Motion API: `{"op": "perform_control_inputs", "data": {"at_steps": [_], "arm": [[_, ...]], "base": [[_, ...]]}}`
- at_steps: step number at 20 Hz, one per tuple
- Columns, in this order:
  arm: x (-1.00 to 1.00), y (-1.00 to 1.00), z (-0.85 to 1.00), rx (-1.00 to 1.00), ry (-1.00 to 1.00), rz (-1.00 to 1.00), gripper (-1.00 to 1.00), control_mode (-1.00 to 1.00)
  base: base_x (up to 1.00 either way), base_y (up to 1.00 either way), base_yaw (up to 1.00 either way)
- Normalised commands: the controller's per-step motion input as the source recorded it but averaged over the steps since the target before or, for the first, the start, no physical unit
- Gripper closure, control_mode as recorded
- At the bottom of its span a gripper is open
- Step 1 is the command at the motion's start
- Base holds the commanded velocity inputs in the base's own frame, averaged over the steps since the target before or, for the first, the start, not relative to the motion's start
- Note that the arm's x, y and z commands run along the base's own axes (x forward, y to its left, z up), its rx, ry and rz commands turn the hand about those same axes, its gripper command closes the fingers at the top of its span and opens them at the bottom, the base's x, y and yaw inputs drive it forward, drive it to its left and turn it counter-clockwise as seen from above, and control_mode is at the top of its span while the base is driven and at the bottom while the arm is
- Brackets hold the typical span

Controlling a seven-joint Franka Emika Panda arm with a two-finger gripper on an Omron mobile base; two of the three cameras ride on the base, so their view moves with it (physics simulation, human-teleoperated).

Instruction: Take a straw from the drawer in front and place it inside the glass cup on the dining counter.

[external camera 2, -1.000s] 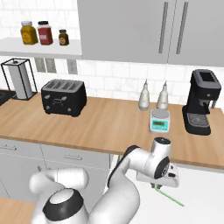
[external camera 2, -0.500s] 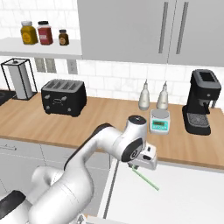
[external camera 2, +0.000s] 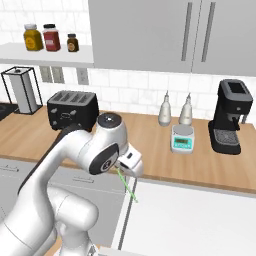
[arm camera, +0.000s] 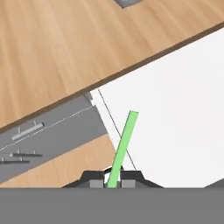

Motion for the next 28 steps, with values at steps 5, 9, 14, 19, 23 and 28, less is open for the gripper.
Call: {"op": "perform_control_inputs", "data": {"at_steps": [5,9,14,19,23,28], "arm": [[0.22,0.31,0.89,0.27,-0.12,-0.21,1.0,-1.0],[0.35,0.11,0.74,0.27,-0.13,-0.08,1.0,-1.0],[0.46,0.29,0.62,0.19,-0.03,-0.06,1.0,-1.0],[0.23,0.44,0.32,0.12,-0.02,-0.12,1.0,-1.0],[0.01,0.0,-0.01,0.0,0.03,-0.07,1.0,-1.0],[-0.01,0.0,-0.22,0.01,-0.01,0.0,1.0,-1.0]], "base": [[0.0,0.0,0.0],[0.0,0.0,0.0],[0.0,0.0,0.0],[0.0,0.0,0.0],[0.0,0.0,0.0],[0.0,0.0,0.0]]}}
